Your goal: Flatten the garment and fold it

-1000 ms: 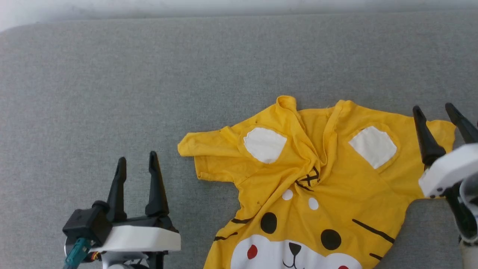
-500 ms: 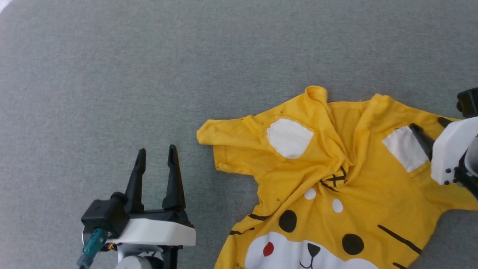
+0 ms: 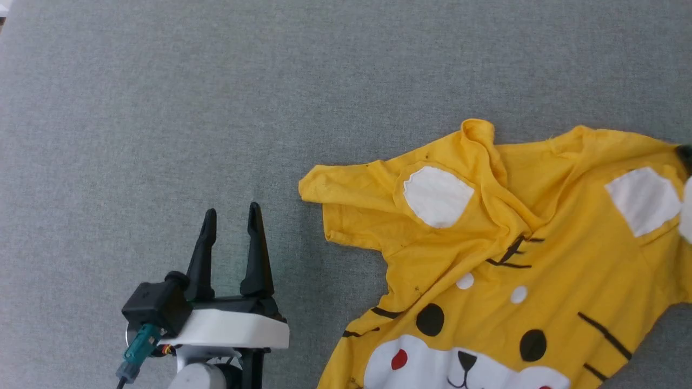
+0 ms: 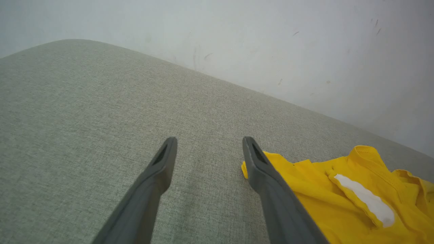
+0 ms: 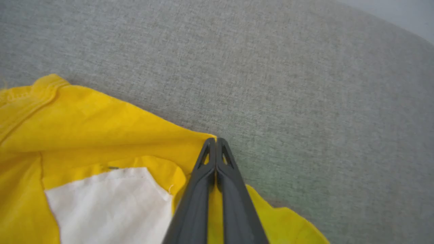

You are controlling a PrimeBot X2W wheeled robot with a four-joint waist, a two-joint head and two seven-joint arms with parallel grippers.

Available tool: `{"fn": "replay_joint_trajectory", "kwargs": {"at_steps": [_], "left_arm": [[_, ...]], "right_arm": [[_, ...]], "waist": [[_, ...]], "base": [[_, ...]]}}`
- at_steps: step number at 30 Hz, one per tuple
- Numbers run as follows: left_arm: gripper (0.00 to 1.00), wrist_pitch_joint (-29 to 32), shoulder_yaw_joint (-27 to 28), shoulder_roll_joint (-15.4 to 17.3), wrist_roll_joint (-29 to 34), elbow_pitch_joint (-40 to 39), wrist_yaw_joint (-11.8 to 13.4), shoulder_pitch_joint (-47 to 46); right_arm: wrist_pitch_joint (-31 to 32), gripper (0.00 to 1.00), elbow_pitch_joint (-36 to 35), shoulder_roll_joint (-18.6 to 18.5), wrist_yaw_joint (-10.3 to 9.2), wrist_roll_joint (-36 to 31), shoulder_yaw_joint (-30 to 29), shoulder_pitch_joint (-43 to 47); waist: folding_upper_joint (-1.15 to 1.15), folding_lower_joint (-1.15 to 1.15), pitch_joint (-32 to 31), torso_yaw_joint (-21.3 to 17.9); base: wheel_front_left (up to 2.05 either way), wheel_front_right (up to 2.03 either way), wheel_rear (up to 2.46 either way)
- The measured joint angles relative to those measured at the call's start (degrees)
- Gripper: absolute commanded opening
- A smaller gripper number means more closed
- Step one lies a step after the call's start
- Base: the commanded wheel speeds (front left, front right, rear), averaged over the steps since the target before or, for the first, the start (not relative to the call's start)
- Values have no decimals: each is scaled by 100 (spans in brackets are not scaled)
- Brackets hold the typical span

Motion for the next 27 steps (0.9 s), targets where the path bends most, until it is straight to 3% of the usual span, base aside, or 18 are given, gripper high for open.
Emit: {"fn": "replay_joint_trajectory", "kwargs": {"at_steps": [11, 18, 20, 21, 27], "left_arm": [[100, 0, 51, -112, 19, 89, -104, -27], [100, 1, 47, -119, 41, 167, -153, -44], [100, 3, 40, -118, 41, 190, -157, -98], [100, 4, 42, -118, 41, 199, -158, -115], [100, 12, 40, -103, 37, 266, -158, -121]], "right_arm": [[-722, 0, 396, -345, -1, -1271, -1133, -321], [-937, 0, 689, 82, -2, -2220, -1944, -341], [-1023, 44, 716, 193, -2, -2317, -1981, -341], [-1081, 100, 716, 246, -2, -2335, -1974, -341], [-1585, 100, 422, 578, -3, -2082, -1873, -459]], "waist": [[0, 0, 95, 66], [0, 0, 172, 84], [0, 1, 188, 73], [0, 1, 189, 62], [0, 0, 72, -9]], "base": [[0, 0, 0], [0, 0, 0], [0, 0, 0], [0, 0, 0], [0, 0, 0]]}}
